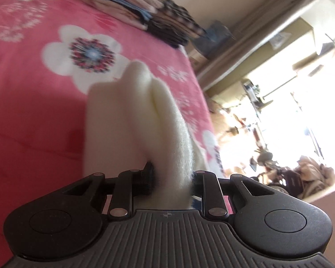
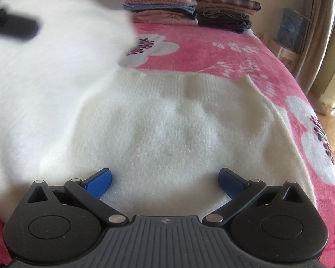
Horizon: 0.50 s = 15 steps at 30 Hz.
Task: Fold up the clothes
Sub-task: 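Lift the hem with both tools and fold it over toward the collar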
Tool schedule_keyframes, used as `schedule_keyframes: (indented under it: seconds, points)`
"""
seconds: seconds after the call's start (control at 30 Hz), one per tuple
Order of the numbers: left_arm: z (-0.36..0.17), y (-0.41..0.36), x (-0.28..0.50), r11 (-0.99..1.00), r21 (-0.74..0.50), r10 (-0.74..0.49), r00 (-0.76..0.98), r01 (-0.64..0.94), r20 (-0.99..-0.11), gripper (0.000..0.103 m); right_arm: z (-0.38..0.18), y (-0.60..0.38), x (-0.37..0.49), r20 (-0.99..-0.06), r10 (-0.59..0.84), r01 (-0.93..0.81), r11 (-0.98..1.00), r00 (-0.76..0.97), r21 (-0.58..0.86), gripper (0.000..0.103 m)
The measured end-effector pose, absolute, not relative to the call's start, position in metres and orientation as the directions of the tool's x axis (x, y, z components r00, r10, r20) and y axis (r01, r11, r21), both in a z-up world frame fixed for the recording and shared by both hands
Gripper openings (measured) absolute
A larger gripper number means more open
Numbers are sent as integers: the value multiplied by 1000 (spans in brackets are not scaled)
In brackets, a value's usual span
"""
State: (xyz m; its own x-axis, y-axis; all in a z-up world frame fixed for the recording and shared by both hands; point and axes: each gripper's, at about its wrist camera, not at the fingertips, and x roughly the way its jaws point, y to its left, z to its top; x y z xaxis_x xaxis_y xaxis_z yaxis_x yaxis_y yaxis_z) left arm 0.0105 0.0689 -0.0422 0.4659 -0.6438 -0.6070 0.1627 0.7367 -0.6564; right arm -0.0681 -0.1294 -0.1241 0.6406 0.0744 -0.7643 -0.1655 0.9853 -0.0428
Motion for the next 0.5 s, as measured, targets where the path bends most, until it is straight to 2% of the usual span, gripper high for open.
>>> schedule_keyframes:
  seconds: [0.23,0.5]
  points:
    - [-59,23,30,699,-688,-701,376,195,-606,21,-127,-132,-70,-748,90,-189,981,658,-49,103]
    - [-69,8,43,688,-704,-715,333,180,-614,21,-129,-137,-73,-726,112,-216,975,679,-51,103]
